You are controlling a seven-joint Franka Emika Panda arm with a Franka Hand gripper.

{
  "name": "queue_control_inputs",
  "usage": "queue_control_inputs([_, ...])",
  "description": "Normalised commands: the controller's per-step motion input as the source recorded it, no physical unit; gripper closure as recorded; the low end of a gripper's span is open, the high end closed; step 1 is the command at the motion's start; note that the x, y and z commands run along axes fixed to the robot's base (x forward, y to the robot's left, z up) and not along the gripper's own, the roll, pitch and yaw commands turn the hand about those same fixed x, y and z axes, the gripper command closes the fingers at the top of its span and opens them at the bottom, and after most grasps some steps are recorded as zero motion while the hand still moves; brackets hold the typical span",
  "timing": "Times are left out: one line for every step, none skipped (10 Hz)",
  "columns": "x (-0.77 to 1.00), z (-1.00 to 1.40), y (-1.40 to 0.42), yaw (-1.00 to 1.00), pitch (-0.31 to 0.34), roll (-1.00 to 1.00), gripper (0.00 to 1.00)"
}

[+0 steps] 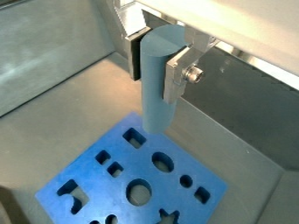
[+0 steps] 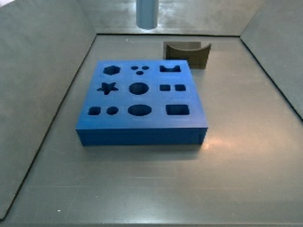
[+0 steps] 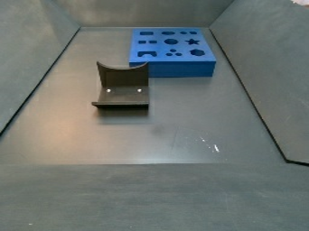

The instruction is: Insert the oval object.

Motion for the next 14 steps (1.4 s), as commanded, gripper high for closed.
queue_control_inputs([-0.09, -0.95, -0.17, -0.99, -0.133, 0.05, 1.0])
queue_control_inputs([-0.09, -0.96, -0.17, -1.0, -0.131, 0.06, 1.0])
queue_control_inputs([-0.07, -0.98, -0.11, -1.0, -0.101, 0.06, 1.0])
queue_control_inputs([0.0, -0.91, 0.0, -1.0, -0.01, 0.02, 1.0])
queue_control_inputs([0.0, -0.9, 0.0, -1.0, 0.0, 0.01, 1.0])
queue_control_inputs([0.0, -0.7, 0.0, -1.0, -0.021, 0.0, 1.0])
queue_control_inputs([0.0, -0.41, 0.0, -1.0, 0.0, -0.02, 1.0])
queue_control_inputs([0.0, -0.27, 0.0, -1.0, 0.0, -0.01, 1.0])
queue_control_inputs([0.0, -0.24, 0.0, -1.0, 0.0, 0.0, 1.0])
queue_control_inputs([0.0, -0.23, 0.0, -1.0, 0.0, 0.0, 1.0])
queue_control_inputs([0.0, -0.23, 0.0, -1.0, 0.0, 0.0, 1.0])
queue_control_inputs([0.0, -0.26, 0.0, -1.0, -0.001, 0.0, 1.0])
queue_control_inputs([0.0, -0.36, -0.06, -1.0, -0.014, 0.02, 1.0])
queue_control_inputs([0.04, -0.35, -0.25, -0.93, -0.013, 0.03, 1.0])
